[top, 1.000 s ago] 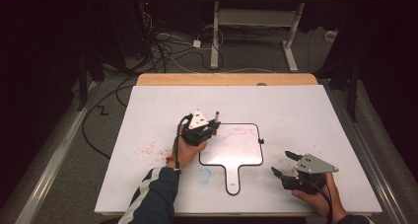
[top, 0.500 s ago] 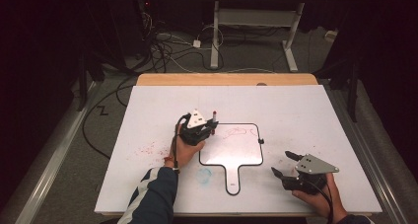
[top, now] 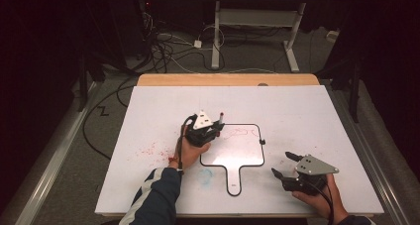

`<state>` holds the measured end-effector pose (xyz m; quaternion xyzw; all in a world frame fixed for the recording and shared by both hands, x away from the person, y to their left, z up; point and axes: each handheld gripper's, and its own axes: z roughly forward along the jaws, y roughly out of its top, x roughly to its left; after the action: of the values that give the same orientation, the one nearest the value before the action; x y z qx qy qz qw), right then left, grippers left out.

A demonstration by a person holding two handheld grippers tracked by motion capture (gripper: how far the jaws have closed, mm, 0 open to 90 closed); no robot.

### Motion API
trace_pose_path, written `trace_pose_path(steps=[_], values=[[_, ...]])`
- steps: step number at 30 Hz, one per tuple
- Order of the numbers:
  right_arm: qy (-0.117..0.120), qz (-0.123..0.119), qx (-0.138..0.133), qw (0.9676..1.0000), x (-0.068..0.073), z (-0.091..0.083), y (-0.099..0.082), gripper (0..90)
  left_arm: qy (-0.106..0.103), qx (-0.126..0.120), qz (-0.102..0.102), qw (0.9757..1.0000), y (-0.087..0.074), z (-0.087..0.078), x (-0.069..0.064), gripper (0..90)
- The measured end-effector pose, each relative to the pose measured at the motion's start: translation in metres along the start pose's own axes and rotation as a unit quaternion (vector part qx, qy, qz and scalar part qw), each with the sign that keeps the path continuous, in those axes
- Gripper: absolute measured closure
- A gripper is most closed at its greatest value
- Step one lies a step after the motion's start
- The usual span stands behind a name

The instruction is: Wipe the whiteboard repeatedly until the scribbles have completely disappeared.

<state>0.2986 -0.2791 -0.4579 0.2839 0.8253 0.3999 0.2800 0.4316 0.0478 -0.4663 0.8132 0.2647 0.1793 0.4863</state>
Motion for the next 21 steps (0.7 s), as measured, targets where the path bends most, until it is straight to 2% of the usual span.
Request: trace_pose_path(steps=[8,15,21], values=[[-0.001,-0.001,0.002,1.0000,-0.002,-0.002,-0.001,29.2,-0.028,0.018,0.041,0.9986,0.024,0.031,-0.026,78.4],[-0.001,-0.003,0.001,1.0000,-0.002,-0.003,-0.001,29.2,-0.039,0.023,0.055,0.9975,0.039,0.053,-0.040,78.4],[-0.001,-0.008,0.005,1.0000,-0.002,-0.004,-0.001,29.2,-0.045,0.021,0.060,0.9970,0.045,0.064,-0.045,78.3]])
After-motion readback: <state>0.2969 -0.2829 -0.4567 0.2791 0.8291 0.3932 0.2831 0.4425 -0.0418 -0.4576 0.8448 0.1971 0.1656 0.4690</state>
